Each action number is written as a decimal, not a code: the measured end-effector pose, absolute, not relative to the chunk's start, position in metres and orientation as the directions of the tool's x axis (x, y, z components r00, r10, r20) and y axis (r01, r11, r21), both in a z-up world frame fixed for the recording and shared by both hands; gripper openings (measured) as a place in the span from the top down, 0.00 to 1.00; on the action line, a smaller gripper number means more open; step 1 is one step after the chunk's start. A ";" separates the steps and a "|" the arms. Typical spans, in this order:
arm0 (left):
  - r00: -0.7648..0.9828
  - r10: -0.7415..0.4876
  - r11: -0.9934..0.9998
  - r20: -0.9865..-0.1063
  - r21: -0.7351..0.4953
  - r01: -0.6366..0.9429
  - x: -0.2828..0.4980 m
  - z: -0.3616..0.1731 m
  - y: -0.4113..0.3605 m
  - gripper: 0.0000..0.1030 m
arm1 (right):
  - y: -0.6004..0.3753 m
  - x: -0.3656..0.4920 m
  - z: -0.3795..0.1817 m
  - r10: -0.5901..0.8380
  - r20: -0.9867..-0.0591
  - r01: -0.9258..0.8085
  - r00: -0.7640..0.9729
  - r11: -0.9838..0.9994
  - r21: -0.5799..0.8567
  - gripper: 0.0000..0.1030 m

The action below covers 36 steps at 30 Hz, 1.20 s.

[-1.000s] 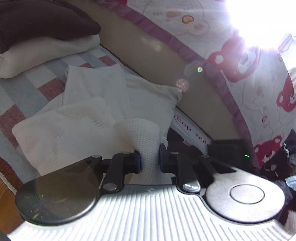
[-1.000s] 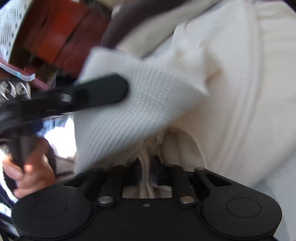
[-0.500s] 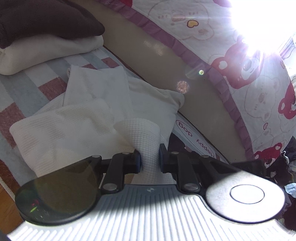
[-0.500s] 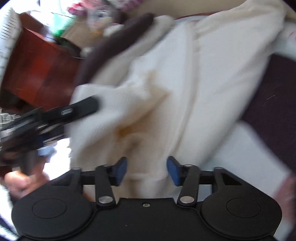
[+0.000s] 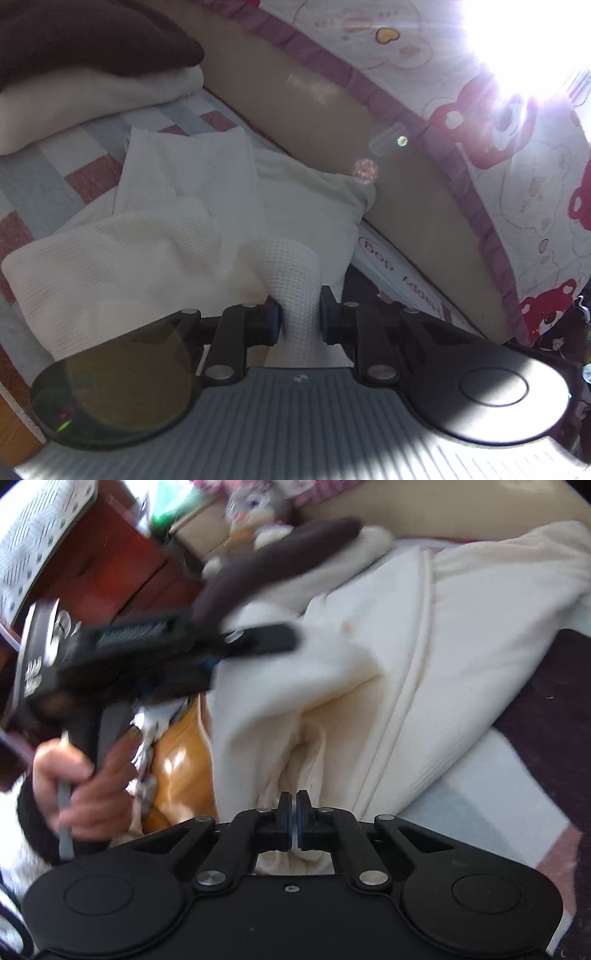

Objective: Fold clothes

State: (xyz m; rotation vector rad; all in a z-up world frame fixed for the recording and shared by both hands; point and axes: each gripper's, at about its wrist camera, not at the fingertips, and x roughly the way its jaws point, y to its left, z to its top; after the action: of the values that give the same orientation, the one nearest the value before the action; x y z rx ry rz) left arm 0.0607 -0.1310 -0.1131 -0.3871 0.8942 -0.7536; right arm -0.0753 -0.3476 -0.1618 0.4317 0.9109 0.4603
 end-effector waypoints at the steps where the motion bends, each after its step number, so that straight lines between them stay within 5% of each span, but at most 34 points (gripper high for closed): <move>1: 0.370 -0.722 0.690 -0.584 -0.573 0.442 0.066 -0.112 -0.138 0.74 | -0.348 -0.074 -0.162 0.518 -0.667 -0.166 0.535 0.839 0.518 0.89; 2: 0.341 -0.714 0.695 -0.612 -0.554 0.459 0.070 -0.111 -0.144 0.65 | -0.354 -0.074 -0.163 0.497 -0.668 -0.114 0.554 0.840 0.531 0.89; 4: 0.283 -0.697 0.693 -0.659 -0.518 0.501 0.080 -0.107 -0.156 0.64 | -0.371 -0.076 -0.163 0.488 -0.632 -0.008 0.602 0.796 0.606 0.81; 6: 0.218 -0.733 0.624 -0.644 -0.509 0.593 0.089 -0.082 -0.154 0.59 | -0.385 -0.083 -0.157 0.476 -0.585 0.041 0.657 0.752 0.657 0.57; 8: 0.270 -0.776 0.581 -0.570 -0.479 0.658 0.097 -0.056 -0.132 0.34 | -0.392 -0.087 -0.151 0.480 -0.545 0.062 0.687 0.709 0.703 0.44; 10: 0.363 -0.782 0.588 -0.506 -0.407 0.699 0.109 -0.041 -0.108 0.21 | -0.397 -0.089 -0.148 0.498 -0.502 0.076 0.707 0.653 0.754 0.43; 15: 0.399 -0.663 0.666 -0.634 -0.256 0.701 0.148 -0.086 -0.092 0.30 | -0.385 -0.080 -0.159 0.543 -0.436 0.121 0.717 0.519 0.846 0.32; 19: 0.283 -0.614 0.659 -0.737 -0.282 0.698 0.146 -0.127 -0.097 0.28 | -0.365 -0.067 -0.171 0.495 -0.550 0.199 0.673 0.595 0.779 0.32; 23: 0.308 -0.540 0.689 -0.783 -0.202 0.696 0.144 -0.147 -0.116 0.30 | -0.364 -0.064 -0.184 0.469 -0.535 0.234 0.703 0.559 0.796 0.32; 24: 0.290 -0.540 0.687 -0.790 -0.215 0.694 0.147 -0.150 -0.118 0.35 | -0.364 -0.062 -0.187 0.461 -0.530 0.240 0.712 0.549 0.801 0.32; 26: 0.294 -0.552 0.674 -0.780 -0.211 0.708 0.140 -0.148 -0.120 0.84 | -0.363 -0.058 -0.192 0.452 -0.522 0.248 0.723 0.536 0.807 0.34; 27: 0.307 -0.559 0.667 -0.770 -0.198 0.718 0.134 -0.144 -0.119 0.87 | -0.362 -0.058 -0.193 0.447 -0.517 0.244 0.730 0.536 0.808 0.52; 29: 0.383 -0.568 0.674 -0.728 -0.144 0.724 0.124 -0.128 -0.112 0.88 | -0.360 -0.054 -0.189 0.428 -0.487 0.201 0.761 0.559 0.805 0.83; 34: 0.533 -0.612 0.734 -0.584 -0.168 0.658 0.120 -0.084 -0.081 0.87 | -0.348 -0.063 -0.136 0.277 -0.402 0.057 0.873 0.760 0.648 0.87; 36: 0.527 -0.605 0.736 -0.596 -0.167 0.656 0.128 -0.090 -0.087 0.81 | -0.345 -0.056 -0.125 0.223 -0.430 0.070 0.875 0.821 0.566 0.87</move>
State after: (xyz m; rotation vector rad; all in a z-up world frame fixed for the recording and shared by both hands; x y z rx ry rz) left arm 0.1283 -0.0872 -0.0905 0.0818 0.6797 -0.7549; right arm -0.0558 -0.3455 -0.1253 0.6080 0.5069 0.0853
